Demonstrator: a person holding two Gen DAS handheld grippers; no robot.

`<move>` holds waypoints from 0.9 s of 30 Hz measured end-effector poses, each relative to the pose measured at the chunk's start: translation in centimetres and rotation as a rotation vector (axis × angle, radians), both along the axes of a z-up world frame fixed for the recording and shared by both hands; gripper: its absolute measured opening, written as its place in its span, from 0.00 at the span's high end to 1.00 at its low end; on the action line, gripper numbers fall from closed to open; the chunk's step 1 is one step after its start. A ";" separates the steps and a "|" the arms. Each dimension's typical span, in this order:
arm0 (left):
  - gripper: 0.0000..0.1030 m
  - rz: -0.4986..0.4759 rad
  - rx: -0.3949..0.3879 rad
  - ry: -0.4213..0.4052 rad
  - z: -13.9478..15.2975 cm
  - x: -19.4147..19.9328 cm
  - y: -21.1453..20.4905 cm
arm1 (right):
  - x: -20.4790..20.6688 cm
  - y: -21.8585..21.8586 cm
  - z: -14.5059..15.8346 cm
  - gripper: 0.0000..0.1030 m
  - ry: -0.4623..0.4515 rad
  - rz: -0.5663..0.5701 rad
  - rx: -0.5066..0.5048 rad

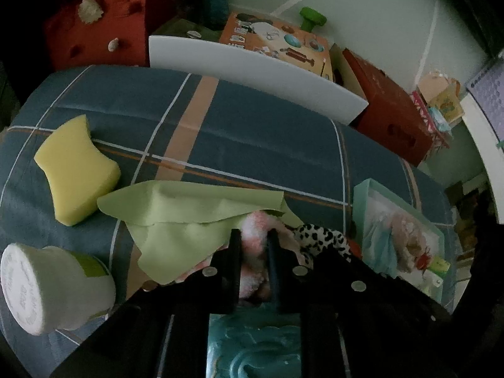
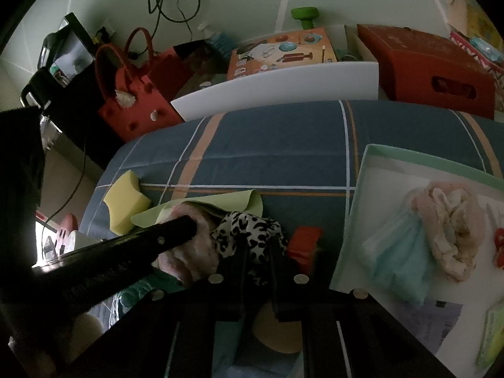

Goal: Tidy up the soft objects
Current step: 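Grasp the pink zigzag towel with the left tool while the right tool holds the scrunchie, then carry the towel and scrunchie over the white tray and release both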

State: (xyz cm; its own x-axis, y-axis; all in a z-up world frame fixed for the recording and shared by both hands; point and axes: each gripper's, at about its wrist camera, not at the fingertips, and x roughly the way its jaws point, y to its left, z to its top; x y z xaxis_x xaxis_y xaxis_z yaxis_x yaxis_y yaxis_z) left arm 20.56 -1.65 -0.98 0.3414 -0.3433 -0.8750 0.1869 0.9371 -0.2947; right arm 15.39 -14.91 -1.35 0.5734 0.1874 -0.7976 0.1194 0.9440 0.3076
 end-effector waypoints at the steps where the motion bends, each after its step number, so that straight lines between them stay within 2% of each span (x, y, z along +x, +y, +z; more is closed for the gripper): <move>1: 0.85 0.004 -0.006 0.000 0.0 0.0 0.1 | -0.1 0.0 0.1 0.87 -0.001 -0.001 0.009; 6: 0.86 0.029 -0.046 0.006 0.0 0.2 0.9 | -0.5 -0.3 0.5 0.87 -0.015 -0.003 0.037; 16: 0.86 0.047 -0.050 -0.013 0.9 -0.4 1.6 | -1.2 -0.3 1.7 0.87 -0.041 -0.005 0.036; 19: 0.86 0.051 -0.055 -0.024 1.7 -0.8 1.9 | -1.6 -0.4 2.3 0.87 -0.055 -0.009 0.029; 23: 0.86 0.044 -0.123 -0.044 3.2 -1.4 2.3 | -2.4 -0.4 3.4 0.87 -0.085 -0.017 0.021; 27: 0.86 0.049 -0.133 -0.075 4.4 -1.9 2.5 | -3.1 -0.4 4.6 0.87 -0.116 -0.022 0.012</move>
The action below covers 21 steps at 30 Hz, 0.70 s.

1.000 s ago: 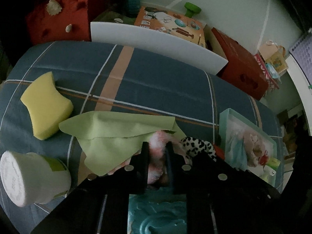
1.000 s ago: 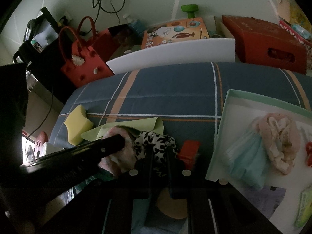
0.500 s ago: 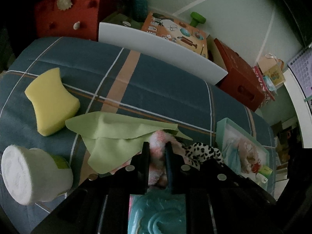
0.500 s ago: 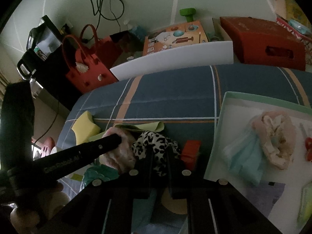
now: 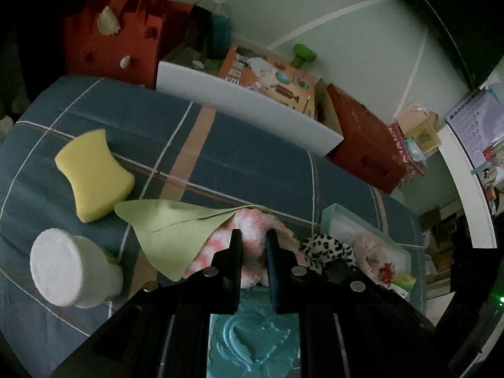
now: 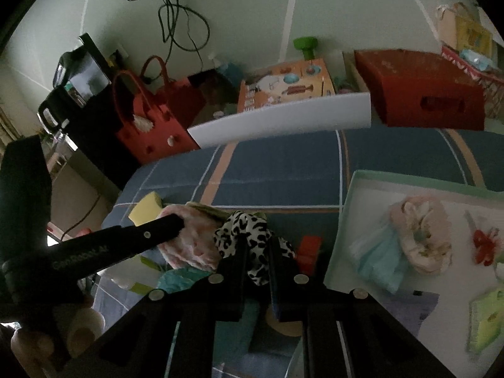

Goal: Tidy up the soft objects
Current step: 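Carry the towel and scrunchie over the white tray and release both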

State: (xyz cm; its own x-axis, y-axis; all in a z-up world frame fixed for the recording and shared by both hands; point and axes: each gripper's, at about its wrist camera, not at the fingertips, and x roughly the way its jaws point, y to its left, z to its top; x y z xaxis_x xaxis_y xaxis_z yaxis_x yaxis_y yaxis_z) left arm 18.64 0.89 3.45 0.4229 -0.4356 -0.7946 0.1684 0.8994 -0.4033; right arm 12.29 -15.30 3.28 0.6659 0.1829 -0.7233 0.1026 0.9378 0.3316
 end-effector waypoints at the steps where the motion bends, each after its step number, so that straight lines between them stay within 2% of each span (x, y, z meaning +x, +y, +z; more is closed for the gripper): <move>1: 0.87 0.003 -0.005 -0.003 0.2 -0.1 0.1 | -0.1 0.0 0.2 0.87 -0.006 -0.001 -0.003; 8: 0.87 0.013 -0.049 -0.057 2.5 -0.7 1.0 | -1.1 -0.1 2.4 0.87 -0.061 -0.019 -0.017; 13: 0.87 0.007 -0.138 -0.079 4.2 -1.4 1.7 | -2.0 -0.4 4.3 0.87 -0.113 -0.036 -0.029; 16: 0.87 0.024 -0.126 -0.104 5.0 -1.7 2.1 | -2.4 -0.6 4.7 0.87 -0.124 -0.044 -0.033; 21: 0.87 0.048 -0.184 -0.129 6.2 -2.3 3.4 | -2.7 -0.8 5.0 0.87 -0.131 -0.052 -0.031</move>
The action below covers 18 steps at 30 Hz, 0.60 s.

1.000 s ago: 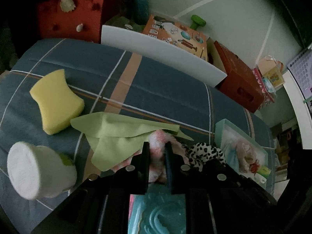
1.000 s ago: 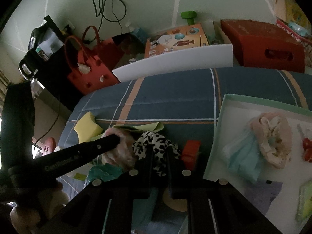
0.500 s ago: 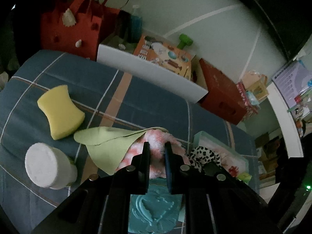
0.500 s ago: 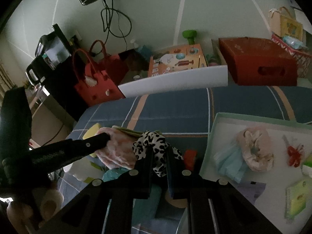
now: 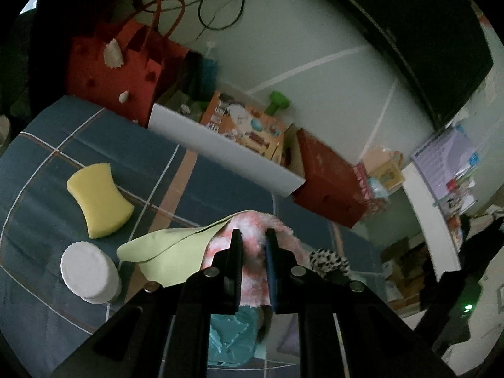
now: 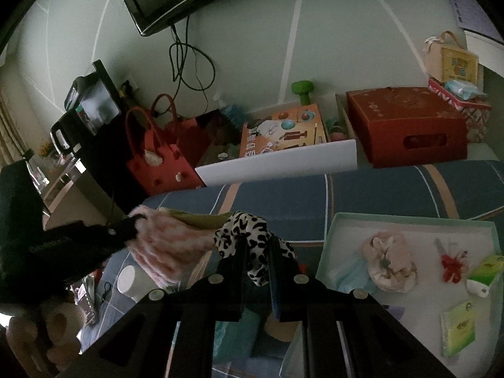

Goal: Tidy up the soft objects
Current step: 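Carry the towel and scrunchie over the white tray and release both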

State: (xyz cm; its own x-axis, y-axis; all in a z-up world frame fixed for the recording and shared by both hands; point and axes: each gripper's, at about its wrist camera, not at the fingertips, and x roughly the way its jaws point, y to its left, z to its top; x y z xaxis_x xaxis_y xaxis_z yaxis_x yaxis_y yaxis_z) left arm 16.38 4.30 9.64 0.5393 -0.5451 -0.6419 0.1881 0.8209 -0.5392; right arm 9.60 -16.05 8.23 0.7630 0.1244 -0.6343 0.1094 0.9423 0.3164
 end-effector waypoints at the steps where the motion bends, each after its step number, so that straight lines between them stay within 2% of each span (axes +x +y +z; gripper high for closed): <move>1: 0.87 0.015 0.001 -0.005 0.2 0.0 0.3 | 0.0 0.0 0.0 0.87 0.002 0.001 0.001; 4: 0.87 0.049 0.032 0.011 -0.3 0.3 1.0 | 0.0 0.1 0.0 0.87 -0.003 0.010 0.009; 9: 0.87 0.013 0.034 0.084 -2.0 1.0 0.1 | 0.1 0.5 0.1 0.87 -0.007 0.027 0.000; 12: 0.87 -0.056 -0.026 0.135 -3.0 1.2 -1.3 | -0.1 0.2 0.2 0.87 -0.007 0.016 0.005; 18: 0.87 -0.069 -0.021 0.090 -1.8 0.4 -1.9 | -0.4 -0.7 0.4 0.87 -0.015 -0.013 0.017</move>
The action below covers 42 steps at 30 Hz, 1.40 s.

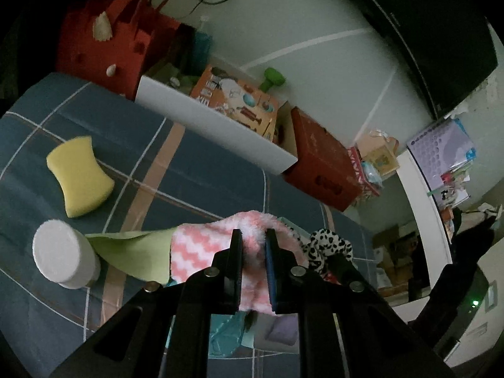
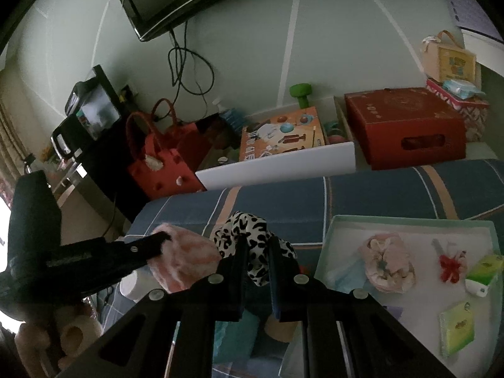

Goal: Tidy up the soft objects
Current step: 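Carry the towel and scrunchie over the white tray and release both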

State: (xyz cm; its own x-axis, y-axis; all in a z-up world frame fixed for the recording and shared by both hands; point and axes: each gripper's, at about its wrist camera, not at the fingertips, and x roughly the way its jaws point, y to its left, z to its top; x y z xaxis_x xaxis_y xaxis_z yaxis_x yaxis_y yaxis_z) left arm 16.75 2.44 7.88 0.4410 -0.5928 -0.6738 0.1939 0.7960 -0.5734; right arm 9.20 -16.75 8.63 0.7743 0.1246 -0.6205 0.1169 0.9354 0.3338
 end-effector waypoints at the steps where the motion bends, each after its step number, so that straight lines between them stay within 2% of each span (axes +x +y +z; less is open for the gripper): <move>1: 0.87 0.006 0.002 -0.010 0.3 -0.2 0.2 | -0.1 -0.1 0.1 0.87 -0.003 -0.002 0.000; 10: 0.87 0.049 0.026 -0.119 3.4 -1.5 1.0 | -1.4 -1.0 1.5 0.87 -0.044 -0.036 -0.001; 14: 0.87 0.039 0.052 -0.129 3.7 -1.7 0.0 | -1.8 -2.1 1.4 0.87 -0.031 -0.080 -0.010; 21: 0.87 -0.035 0.084 -0.155 4.0 -2.7 -3.6 | -4.0 -7.5 0.6 0.87 0.028 -0.284 -0.049; 28: 0.87 -0.143 0.101 -0.170 3.4 -4.1 -8.7 | -7.3 -13.5 0.3 0.87 0.072 -0.483 -0.092; 31: 0.87 -0.187 0.116 -0.172 2.8 -4.6 -10.9 | -8.1 -15.1 0.2 0.87 0.078 -0.527 -0.082; 36: 0.87 -0.269 0.136 -0.180 1.2 -5.5 -14.9 | -8.8 -17.3 -0.7 0.87 0.080 -0.558 -0.044; 42: 0.87 -0.340 0.141 -0.188 -1.2 -5.8 -18.2 | -7.6 -18.2 -2.9 0.87 0.111 -0.555 -0.031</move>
State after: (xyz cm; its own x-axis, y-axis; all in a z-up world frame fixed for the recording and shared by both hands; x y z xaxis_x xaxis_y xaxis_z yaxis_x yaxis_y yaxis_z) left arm 10.92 -15.80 6.64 0.3587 -0.6338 -0.6853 0.5503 0.7366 -0.3931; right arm 1.65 -34.98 5.73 0.6486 -0.3021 -0.6986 0.6266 0.7329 0.2649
